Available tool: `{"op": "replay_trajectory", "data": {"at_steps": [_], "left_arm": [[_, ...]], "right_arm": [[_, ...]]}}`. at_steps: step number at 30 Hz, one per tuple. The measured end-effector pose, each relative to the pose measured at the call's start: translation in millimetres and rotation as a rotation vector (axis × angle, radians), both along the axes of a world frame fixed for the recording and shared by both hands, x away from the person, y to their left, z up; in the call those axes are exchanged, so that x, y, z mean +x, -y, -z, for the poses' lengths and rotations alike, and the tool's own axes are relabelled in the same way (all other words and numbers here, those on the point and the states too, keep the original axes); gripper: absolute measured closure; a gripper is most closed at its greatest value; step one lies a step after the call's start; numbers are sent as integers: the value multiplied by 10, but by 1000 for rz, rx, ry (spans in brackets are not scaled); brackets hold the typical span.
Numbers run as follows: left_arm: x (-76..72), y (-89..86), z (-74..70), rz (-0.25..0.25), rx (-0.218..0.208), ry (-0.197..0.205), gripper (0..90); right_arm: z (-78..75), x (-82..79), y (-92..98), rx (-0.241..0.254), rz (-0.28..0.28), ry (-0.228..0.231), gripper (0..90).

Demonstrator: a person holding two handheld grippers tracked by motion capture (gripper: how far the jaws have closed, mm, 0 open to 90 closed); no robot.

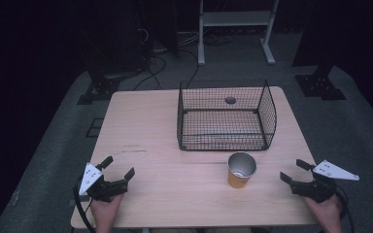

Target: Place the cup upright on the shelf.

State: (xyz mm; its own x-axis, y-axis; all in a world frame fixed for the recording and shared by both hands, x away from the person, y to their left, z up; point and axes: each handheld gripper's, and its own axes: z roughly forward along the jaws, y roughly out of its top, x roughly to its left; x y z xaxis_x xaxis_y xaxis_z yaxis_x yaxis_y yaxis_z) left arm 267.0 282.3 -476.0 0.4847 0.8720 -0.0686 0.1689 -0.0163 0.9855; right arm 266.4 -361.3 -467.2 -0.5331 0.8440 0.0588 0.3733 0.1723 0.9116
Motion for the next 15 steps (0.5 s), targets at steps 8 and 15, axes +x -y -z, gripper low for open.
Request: {"op": "replay_trajectory", "data": {"at_steps": [8,15], "left_arm": [[3,-4,1,-4,-3,0,24],[-8,5,3,-5,2,-4,24]], "right_arm": [[-15,13,-16,-3,-17,-9,143],[-36,-23,-81,-2,-60,-9,137]]}}
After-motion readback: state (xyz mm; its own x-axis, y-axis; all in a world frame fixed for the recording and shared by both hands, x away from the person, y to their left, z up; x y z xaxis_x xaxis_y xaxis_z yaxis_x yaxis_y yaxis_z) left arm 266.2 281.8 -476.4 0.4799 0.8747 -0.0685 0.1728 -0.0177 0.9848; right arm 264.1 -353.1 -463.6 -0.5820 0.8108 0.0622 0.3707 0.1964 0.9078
